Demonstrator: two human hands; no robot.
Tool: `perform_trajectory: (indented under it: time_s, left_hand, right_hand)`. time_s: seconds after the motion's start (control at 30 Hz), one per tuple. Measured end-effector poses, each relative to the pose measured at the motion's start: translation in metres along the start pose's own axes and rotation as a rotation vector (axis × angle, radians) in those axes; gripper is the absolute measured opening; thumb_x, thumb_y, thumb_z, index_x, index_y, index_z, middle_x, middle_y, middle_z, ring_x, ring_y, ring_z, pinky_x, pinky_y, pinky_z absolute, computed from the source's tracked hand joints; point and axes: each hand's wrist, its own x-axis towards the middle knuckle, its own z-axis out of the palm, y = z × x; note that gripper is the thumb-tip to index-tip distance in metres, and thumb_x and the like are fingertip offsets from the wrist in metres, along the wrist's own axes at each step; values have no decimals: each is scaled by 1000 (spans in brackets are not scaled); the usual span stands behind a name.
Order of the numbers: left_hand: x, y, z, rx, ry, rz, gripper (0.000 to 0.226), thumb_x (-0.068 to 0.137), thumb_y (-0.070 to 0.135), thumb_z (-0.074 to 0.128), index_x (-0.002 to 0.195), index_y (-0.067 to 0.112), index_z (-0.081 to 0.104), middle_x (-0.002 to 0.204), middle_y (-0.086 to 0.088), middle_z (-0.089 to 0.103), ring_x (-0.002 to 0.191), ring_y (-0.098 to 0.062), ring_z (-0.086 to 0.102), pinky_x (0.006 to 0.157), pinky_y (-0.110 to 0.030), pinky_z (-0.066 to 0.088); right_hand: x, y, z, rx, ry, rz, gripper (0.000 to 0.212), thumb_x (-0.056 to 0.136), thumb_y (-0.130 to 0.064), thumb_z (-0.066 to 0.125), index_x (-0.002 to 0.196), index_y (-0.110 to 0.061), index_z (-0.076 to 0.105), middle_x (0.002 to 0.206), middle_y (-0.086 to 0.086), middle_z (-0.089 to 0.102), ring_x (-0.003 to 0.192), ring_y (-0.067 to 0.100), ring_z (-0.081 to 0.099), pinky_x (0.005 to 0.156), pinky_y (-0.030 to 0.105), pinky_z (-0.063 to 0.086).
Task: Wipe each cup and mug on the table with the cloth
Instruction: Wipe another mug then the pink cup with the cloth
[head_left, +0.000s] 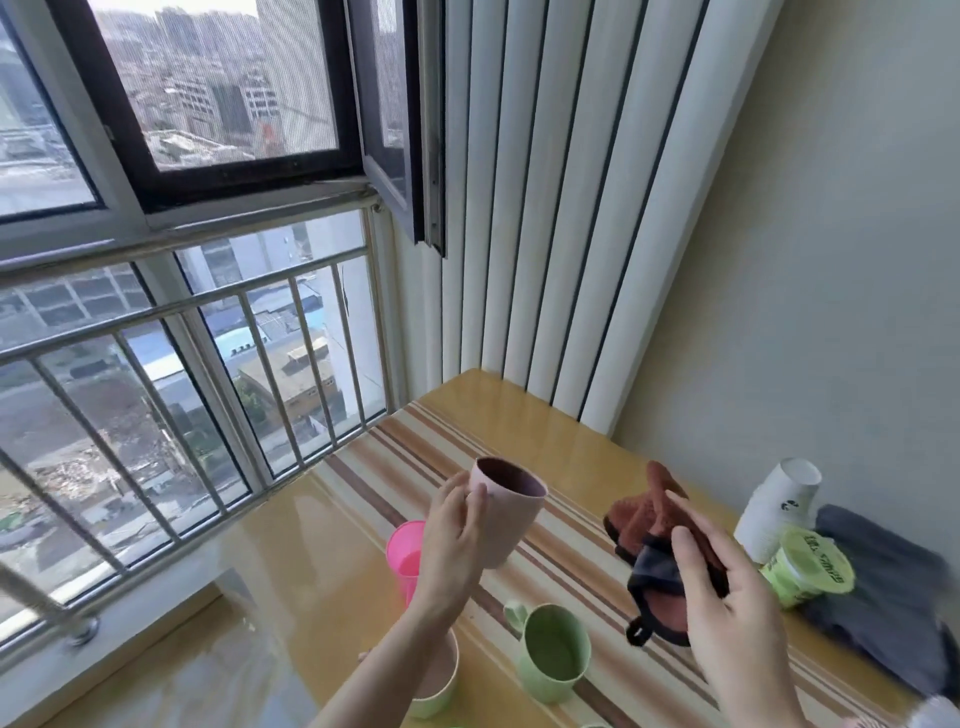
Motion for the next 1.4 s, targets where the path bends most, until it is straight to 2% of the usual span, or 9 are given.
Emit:
perform_trajectory:
  time_s: [0.17, 0.37, 0.47, 0.57, 0.73, 0.9, 1.0, 1.1, 1.4]
  left_hand:
    - [-41, 96, -28, -371, -178, -7, 46, 99, 49, 41, 111, 9, 61, 107, -14, 58, 94, -18, 54, 85, -39, 50]
    - [-91, 184, -45, -390, -194, 207, 44, 103, 49, 42, 103, 7, 55, 105, -21, 64, 95, -31, 67, 82, -41, 59]
    - [-108, 202, -56, -403, -183, 238, 36, 103, 46, 41, 100, 17, 61, 115, -6, 70, 108, -9, 70, 87, -35, 59]
    - [-116, 212, -61, -446, -192, 225, 36, 102, 47, 39, 108, 19, 61, 130, -4, 66, 124, -22, 63, 87, -37, 59]
    - [-121, 221, -60, -505, -268, 228, 19, 107, 36, 33, 119, 32, 47, 108, -10, 75, 91, -21, 72, 70, -35, 61]
    - [-123, 220, -49, -335, -258, 286, 33, 101, 57, 31, 117, 46, 57, 126, -5, 66, 109, -12, 65, 82, -27, 55]
    - [-126, 216, -45, -92, -301, 291, 78, 75, 92, 21, 146, 62, 26, 162, 16, 29, 153, -13, 19, 125, -50, 21]
    - [-132, 224, -43, -259, -467, 189, 110, 56, 100, 46, 152, 60, 8, 163, 19, 15, 152, -10, 21, 125, -50, 23]
    - [-124, 229, -39, -531, -460, 232, 74, 57, 61, 82, 123, 34, 60, 126, -8, 68, 116, -24, 68, 92, -38, 61]
  right_hand:
    - [-7, -70, 4, 67, 106, -293, 28, 100, -36, 48, 122, -47, 61, 125, -31, 63, 116, -11, 57, 91, -3, 37]
    - [-25, -122, 26, -219, 97, -584, 50, 98, -53, 31, 145, -41, 39, 166, 4, 10, 152, 26, 13, 121, 30, 16]
    - [-22, -142, 12, -208, 84, -609, 50, 94, -51, 38, 145, -51, 33, 166, -4, 4, 152, 17, 16, 119, 26, 22]
    - [-19, -150, -1, -21, 30, -605, 56, 91, -49, 42, 145, -53, 28, 163, -14, 14, 149, 3, 19, 117, 20, 26]
    - [-15, -162, -24, 359, -25, -451, 51, 95, -43, 39, 145, -48, 31, 152, -35, 32, 141, -4, 34, 109, 12, 33]
    - [-23, -164, -31, 299, 45, -486, 55, 90, -47, 40, 145, -47, 33, 152, -34, 32, 140, -9, 33, 108, 9, 33]
    - [-31, -163, -32, 164, 141, -536, 55, 89, -46, 45, 142, -51, 35, 148, -27, 41, 135, -9, 40, 103, 5, 34]
    - [-34, -162, -31, 71, 155, -579, 58, 89, -40, 46, 146, -42, 32, 148, -14, 41, 134, -10, 39, 99, 0, 32]
    - [-30, -156, -22, 353, 55, -501, 54, 90, -43, 37, 143, -51, 33, 154, -25, 36, 142, 3, 38, 113, 31, 37]
